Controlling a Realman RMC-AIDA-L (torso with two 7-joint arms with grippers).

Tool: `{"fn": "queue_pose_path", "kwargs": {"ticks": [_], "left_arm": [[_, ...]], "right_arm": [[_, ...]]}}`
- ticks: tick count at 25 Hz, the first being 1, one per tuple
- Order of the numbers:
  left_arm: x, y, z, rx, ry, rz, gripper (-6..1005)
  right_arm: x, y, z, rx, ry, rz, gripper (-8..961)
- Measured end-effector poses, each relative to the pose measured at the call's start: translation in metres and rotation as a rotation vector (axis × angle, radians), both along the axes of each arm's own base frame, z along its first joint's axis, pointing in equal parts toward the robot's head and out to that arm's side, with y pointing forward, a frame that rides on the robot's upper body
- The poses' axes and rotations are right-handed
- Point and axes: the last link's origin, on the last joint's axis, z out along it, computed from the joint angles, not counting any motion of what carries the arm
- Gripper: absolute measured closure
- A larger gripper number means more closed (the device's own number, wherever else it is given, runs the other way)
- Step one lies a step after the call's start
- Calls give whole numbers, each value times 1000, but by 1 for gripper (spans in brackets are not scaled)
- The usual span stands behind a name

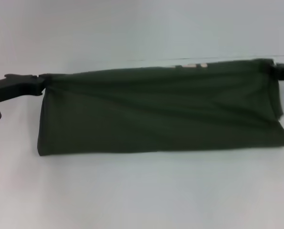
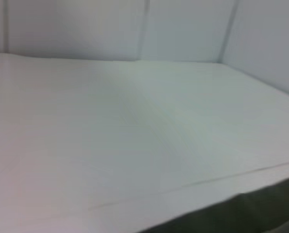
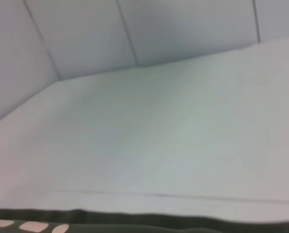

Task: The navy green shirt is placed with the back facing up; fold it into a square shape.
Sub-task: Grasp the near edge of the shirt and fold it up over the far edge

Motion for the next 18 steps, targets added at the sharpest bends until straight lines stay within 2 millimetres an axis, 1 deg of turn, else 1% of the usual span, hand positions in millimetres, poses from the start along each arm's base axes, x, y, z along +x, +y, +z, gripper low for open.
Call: {"fn": "queue_pose_path", "kwargs": {"ticks": [3,6,10,18], "left_arm": [[2,8,-2,32,20,13,996],[5,13,-4,58,29,11,996],[7,17,-10,80,49,21,996],[10,23,-18,128,62,32,996]], "right_arm": [[-11,15,-9,33,-40,-2,903],[-17,24,-17,54,-76,-10,902],[-18,28,-26,89,-98,-5,902],[-15,27,-29,134,-108,-8,901]]}}
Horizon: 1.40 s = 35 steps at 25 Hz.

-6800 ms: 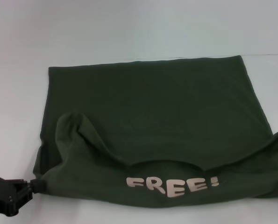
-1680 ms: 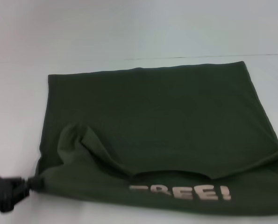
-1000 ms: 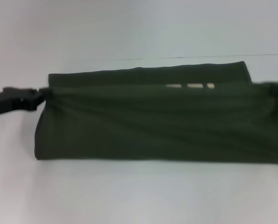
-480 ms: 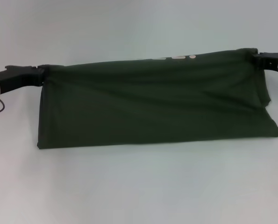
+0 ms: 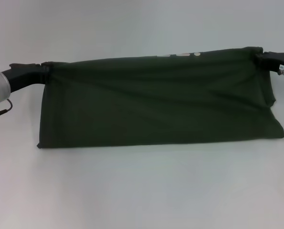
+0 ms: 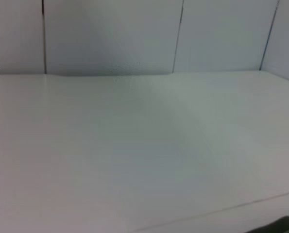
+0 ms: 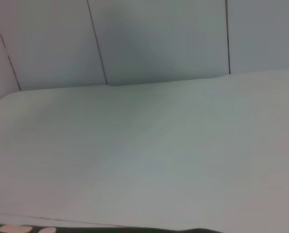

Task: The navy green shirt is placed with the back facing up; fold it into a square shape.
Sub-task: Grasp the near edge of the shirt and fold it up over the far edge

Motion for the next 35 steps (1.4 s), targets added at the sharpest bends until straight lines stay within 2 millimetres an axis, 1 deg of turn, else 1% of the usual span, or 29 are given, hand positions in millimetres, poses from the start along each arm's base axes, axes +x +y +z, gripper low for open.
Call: {"fn": "queue_pose_path", "kwargs": {"ticks": [7,19,28,31,35], "left_arm": [[1,4,-5,32,5,5,997],[0,4,-9,42,12,23,997],[0,4,-10,41,13,24,996],[1,3,-11,39,13,23,995],[2,2,-16,43,18,24,931]], "right_arm": [[-1,3,-3,1,-37,-3,900],[-12,12,-1,9,-63,20,899],[-11,14,-2,15,-80,12,898],[-11,15,-6,15,-91,-2,897],[-14,14,-14,-6,-143,17,897]]}}
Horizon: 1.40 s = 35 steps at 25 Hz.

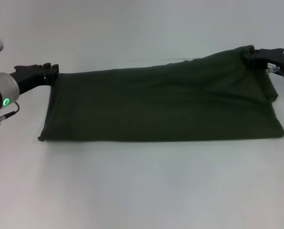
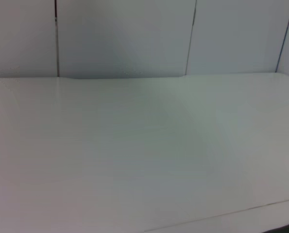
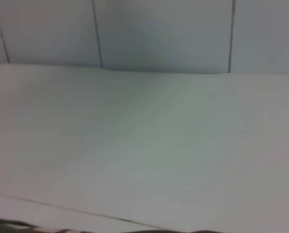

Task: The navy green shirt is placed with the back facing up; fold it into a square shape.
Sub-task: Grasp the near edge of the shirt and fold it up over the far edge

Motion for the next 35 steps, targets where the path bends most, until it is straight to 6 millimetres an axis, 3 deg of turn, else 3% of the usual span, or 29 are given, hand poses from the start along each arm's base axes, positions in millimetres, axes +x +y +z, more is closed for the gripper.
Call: {"fn": "queue_pose_path", "kwargs": {"ticks": [7,11,18,20,25,28,35], "left_arm": [[-4,2,1,59,-8,57,819],[-7,1,1,70,-23,73,645],[-11,-3,2,90,-67,88,390],[-10,-6,2,82,-95,82,161],[-6,-24,3,9,-268,33,156],[-2,-47,6,-82,-431,-10,152],[-3,-72,8,-176,-608,15,150]], "right_arm": [[-5,6,-2,11,-98,23,759],[-6,9,4,32,-108,21,680],[0,7,13,57,-76,7,424],[1,5,13,50,-54,11,325],[2,-9,16,-15,71,43,95],[4,-26,19,-77,159,61,96],[7,-62,29,-184,349,76,96]]}}
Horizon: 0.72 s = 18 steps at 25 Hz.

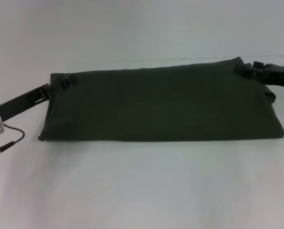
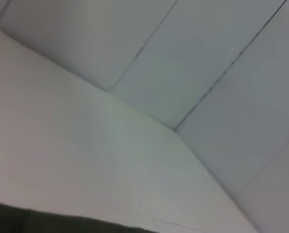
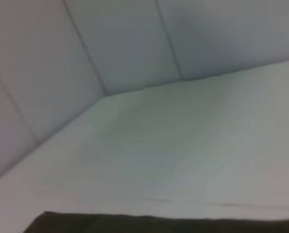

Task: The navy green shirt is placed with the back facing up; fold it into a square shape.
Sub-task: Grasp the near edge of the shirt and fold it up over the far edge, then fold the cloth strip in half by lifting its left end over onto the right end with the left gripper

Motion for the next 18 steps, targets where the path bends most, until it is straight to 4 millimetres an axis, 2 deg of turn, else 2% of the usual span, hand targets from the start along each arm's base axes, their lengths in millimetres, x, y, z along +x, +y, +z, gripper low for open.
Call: {"fn": "queue_pose_path", "kwargs": {"ticks": [4,10,18], "left_arm": [[-4,-16,1,-48,-67,3,152],[-11,-27,0,-79,-102,37,151],[-13,-37,-11,-171,-168,105,152]], "right_arm": [[7,-17,3,-100,68,-36,95],[7,-34,5,-175,123,-18,97],[11,-37,10,-174,146,-31,102]]}}
